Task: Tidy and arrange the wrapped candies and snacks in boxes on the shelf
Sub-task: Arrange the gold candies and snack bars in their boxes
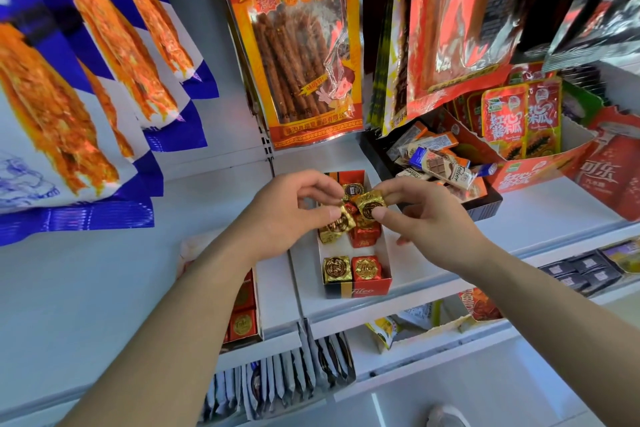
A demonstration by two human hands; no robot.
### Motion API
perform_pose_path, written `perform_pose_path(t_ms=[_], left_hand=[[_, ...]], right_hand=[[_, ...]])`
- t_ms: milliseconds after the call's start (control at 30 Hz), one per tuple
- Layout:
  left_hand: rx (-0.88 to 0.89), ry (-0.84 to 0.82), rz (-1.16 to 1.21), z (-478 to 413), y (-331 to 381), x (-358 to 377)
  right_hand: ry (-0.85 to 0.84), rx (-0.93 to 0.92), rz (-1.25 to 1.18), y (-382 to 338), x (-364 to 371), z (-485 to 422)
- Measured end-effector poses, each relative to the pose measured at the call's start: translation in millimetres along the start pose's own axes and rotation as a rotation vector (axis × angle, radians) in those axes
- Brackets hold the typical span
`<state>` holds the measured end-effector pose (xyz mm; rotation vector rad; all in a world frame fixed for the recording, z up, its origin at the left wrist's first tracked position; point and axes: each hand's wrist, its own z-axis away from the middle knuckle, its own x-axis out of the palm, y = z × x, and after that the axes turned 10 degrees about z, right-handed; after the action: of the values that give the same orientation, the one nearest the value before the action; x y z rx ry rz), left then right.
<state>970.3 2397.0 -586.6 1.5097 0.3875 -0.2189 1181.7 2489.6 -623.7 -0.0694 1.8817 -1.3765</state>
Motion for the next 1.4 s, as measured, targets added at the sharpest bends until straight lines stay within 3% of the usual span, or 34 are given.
perform_pose_path(t_ms=[233,867,933,1100,1400], left_hand=[[-0.033,0.111,0.251,0.8,6.4,6.2],[-0.066,-0.07,0.406,11.0,7.0,0.9],[-0.043,-0.035,0.336,13.3,3.3,-3.5],[-0.047,0.075,-0.109,19.5,-16.6,-12.2],[-0.087,-0.039,-0.177,22.6,-25.3,-7.9]], right_hand=[[-0.07,-0.01,-0.218,-15.0,-5.3,1.0],[-0.017,0.087,-0.237,-38.3,0.5,-2.6],[-0.043,0.088,-0.178,-39.5,1.4,-4.4],[-0.144,0.078,0.024,-38.9,8.7,-8.0],[-0.324,-0.016,0.395,-45.7,11.4,-20.6]])
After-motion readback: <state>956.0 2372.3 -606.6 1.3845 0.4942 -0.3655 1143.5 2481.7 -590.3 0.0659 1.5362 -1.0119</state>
